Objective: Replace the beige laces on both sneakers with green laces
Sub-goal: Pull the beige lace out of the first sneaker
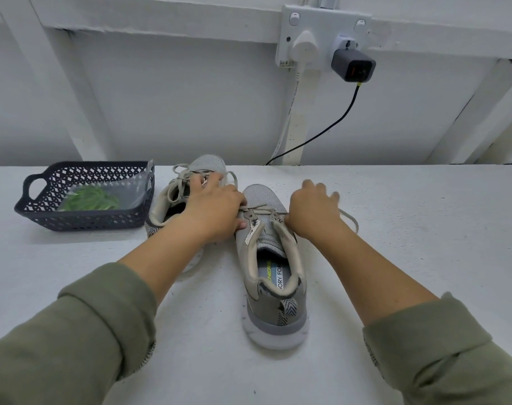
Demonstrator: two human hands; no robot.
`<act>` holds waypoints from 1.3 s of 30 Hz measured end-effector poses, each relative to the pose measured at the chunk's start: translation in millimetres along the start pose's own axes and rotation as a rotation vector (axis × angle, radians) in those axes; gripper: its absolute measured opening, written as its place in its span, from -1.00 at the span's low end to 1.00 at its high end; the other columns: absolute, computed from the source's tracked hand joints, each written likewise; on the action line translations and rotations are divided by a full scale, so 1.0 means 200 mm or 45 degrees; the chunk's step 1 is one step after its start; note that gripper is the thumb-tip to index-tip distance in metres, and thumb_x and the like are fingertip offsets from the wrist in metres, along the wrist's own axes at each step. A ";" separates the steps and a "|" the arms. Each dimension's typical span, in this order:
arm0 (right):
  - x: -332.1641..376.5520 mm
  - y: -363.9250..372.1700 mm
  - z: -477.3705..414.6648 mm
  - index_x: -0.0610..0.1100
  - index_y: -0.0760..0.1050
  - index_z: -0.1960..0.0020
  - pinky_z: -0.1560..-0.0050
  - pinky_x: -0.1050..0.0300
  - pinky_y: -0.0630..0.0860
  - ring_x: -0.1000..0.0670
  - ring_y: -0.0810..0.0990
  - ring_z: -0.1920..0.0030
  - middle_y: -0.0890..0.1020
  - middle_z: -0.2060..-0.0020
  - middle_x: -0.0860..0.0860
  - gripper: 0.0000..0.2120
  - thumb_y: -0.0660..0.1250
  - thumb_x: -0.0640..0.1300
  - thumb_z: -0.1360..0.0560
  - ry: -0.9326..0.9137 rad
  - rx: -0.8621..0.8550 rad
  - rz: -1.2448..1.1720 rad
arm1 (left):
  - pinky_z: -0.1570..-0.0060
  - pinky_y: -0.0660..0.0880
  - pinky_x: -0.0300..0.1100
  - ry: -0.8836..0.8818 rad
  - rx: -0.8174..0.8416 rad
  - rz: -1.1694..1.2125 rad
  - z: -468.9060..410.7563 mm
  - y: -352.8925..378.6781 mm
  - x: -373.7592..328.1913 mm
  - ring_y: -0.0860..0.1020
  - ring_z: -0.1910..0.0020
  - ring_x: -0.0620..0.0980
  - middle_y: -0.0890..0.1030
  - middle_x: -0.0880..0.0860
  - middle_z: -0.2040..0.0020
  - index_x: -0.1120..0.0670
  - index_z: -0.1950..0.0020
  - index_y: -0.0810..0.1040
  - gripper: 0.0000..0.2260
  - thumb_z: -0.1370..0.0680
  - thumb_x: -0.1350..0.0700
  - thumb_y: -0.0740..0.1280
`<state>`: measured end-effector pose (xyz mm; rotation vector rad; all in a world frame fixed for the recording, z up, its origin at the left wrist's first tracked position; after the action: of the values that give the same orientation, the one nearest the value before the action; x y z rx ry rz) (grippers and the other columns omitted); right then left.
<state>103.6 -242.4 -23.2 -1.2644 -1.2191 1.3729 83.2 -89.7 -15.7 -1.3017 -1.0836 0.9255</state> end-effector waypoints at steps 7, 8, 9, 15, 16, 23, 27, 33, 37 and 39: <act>0.12 -0.03 -0.03 -0.19 0.57 -0.12 0.00 0.04 0.43 -0.15 0.47 -0.08 0.46 -0.10 -0.11 -0.78 0.24 -0.29 -0.53 -0.330 -0.094 -0.106 | -0.34 0.06 0.16 -0.009 0.016 -0.028 0.00 0.00 0.00 0.10 -0.48 0.11 0.43 -0.09 -0.38 -0.13 -0.37 0.43 -0.57 -0.54 -0.23 0.26; 0.11 -0.03 -0.03 -0.22 0.56 -0.10 0.04 0.06 0.40 -0.15 0.47 -0.07 0.46 -0.08 -0.11 -0.80 0.23 -0.28 -0.53 -0.323 -0.083 -0.084 | -0.34 0.06 0.16 -0.009 0.019 -0.031 0.00 0.00 0.00 0.10 -0.49 0.12 0.42 -0.09 -0.38 -0.13 -0.37 0.42 -0.57 -0.54 -0.23 0.26; 0.08 -0.02 -0.03 -0.23 0.55 -0.11 0.03 0.05 0.38 -0.15 0.46 -0.08 0.46 -0.07 -0.11 -0.80 0.24 -0.26 -0.53 -0.276 -0.071 -0.043 | -0.34 0.06 0.17 -0.009 0.022 -0.035 0.00 0.00 -0.01 0.10 -0.49 0.11 0.42 -0.09 -0.38 -0.13 -0.37 0.42 -0.57 -0.54 -0.23 0.25; -0.01 -0.05 -0.02 -0.21 0.48 -0.17 -0.04 -0.04 0.39 -0.16 0.42 -0.13 0.43 -0.16 -0.14 -0.76 0.25 -0.26 -0.51 -0.096 -0.118 0.029 | -0.33 0.07 0.18 -0.008 0.031 -0.056 0.01 0.01 -0.01 0.09 -0.48 0.11 0.40 -0.11 -0.39 -0.13 -0.37 0.42 -0.57 -0.54 -0.23 0.26; 0.04 -0.05 -0.02 -0.20 0.52 -0.17 -0.03 -0.03 0.41 -0.16 0.42 -0.13 0.44 -0.16 -0.13 -0.77 0.26 -0.24 -0.53 -0.211 -0.138 -0.036 | -0.33 0.07 0.18 -0.010 0.030 -0.058 0.01 0.01 -0.02 0.09 -0.49 0.11 0.40 -0.10 -0.39 -0.13 -0.37 0.42 -0.57 -0.54 -0.23 0.26; -0.08 0.01 0.00 -0.21 0.41 -0.29 -0.34 -0.27 0.25 -0.19 0.35 -0.27 0.41 -0.23 -0.13 -0.65 0.23 -0.25 -0.50 0.120 0.073 0.148 | -0.33 0.07 0.18 -0.025 0.044 -0.067 0.01 0.01 -0.02 0.08 -0.49 0.13 0.40 -0.10 -0.39 -0.13 -0.38 0.42 -0.56 -0.54 -0.23 0.25; 0.06 -0.02 -0.02 -0.14 0.50 -0.23 -0.20 -0.11 0.35 -0.17 0.39 -0.20 0.41 -0.19 -0.12 -0.70 0.27 -0.25 -0.51 -0.203 -0.102 -0.010 | -0.33 0.08 0.18 -0.029 0.044 -0.071 0.01 0.01 -0.02 0.09 -0.48 0.13 0.41 -0.10 -0.39 -0.11 -0.38 0.42 -0.57 -0.55 -0.22 0.25; -0.05 -0.02 0.00 -0.22 0.42 -0.25 -0.33 -0.30 0.23 -0.20 0.34 -0.27 0.40 -0.22 -0.15 -0.65 0.23 -0.31 -0.47 0.106 0.016 0.137 | -0.33 0.07 0.18 -0.030 0.047 -0.059 0.01 0.01 -0.02 0.10 -0.48 0.13 0.41 -0.10 -0.38 -0.12 -0.38 0.42 -0.56 -0.54 -0.23 0.25; 0.08 -0.05 -0.02 -0.21 0.49 -0.22 -0.19 -0.11 0.36 -0.17 0.39 -0.18 0.41 -0.18 -0.15 -0.71 0.27 -0.27 -0.50 -0.190 -0.126 -0.003 | -0.33 0.07 0.17 -0.031 0.043 -0.068 0.01 0.01 -0.02 0.09 -0.48 0.12 0.41 -0.10 -0.38 -0.11 -0.37 0.43 -0.57 -0.54 -0.23 0.25; 0.11 -0.04 -0.02 -0.23 0.53 -0.16 -0.01 0.02 0.37 -0.15 0.41 -0.13 0.43 -0.13 -0.13 -0.78 0.26 -0.27 -0.53 -0.267 -0.083 -0.019 | -0.33 0.07 0.18 -0.030 0.050 -0.067 0.00 0.01 -0.02 0.09 -0.49 0.13 0.41 -0.09 -0.39 -0.11 -0.38 0.43 -0.56 -0.54 -0.23 0.25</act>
<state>105.8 -220.1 -18.8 -1.1754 -1.4233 1.4942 81.4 -93.1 -17.8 -1.2276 -1.1073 0.9204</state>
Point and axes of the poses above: each hand's wrist, its own z-axis away from the middle knuckle, its own y-axis out of the palm, x = y × z, the point moved 7 cm from there along -z, towards the middle knuckle
